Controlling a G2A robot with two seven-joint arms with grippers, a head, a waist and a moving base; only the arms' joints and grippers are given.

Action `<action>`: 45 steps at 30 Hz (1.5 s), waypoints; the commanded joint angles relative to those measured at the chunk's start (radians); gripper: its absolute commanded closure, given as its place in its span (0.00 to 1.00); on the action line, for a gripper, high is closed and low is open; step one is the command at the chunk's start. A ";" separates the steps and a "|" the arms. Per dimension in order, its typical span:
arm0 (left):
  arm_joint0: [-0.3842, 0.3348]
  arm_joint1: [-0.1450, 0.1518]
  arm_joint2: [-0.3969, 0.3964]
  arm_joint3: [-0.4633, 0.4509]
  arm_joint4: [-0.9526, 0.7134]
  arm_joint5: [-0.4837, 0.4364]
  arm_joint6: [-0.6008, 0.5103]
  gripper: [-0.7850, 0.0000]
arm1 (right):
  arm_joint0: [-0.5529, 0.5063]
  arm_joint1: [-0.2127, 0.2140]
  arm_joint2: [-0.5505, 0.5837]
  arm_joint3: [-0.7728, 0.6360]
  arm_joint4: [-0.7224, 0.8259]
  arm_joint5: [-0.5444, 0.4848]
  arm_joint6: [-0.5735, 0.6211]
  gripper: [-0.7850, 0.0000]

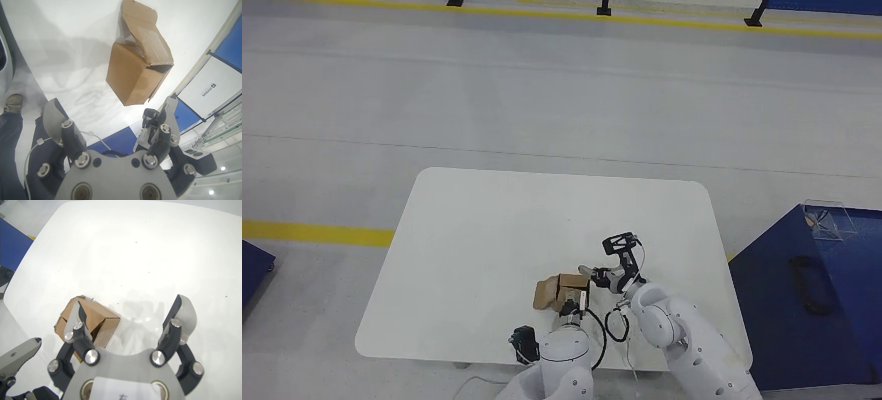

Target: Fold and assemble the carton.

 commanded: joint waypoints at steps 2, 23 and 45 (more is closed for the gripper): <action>0.014 0.009 -0.002 -0.044 0.138 -0.109 -0.047 0.00 | -0.014 0.000 0.006 -0.014 0.038 -0.044 -0.006 0.00; 0.210 0.074 -0.006 -0.079 0.777 -0.432 -0.299 0.00 | -0.124 0.002 0.022 -0.043 -0.097 -0.081 -0.290 0.00; 0.161 0.019 -0.068 0.185 0.700 -0.587 -0.333 0.00 | -0.105 -0.033 -0.064 0.074 -0.213 -0.048 -0.385 0.00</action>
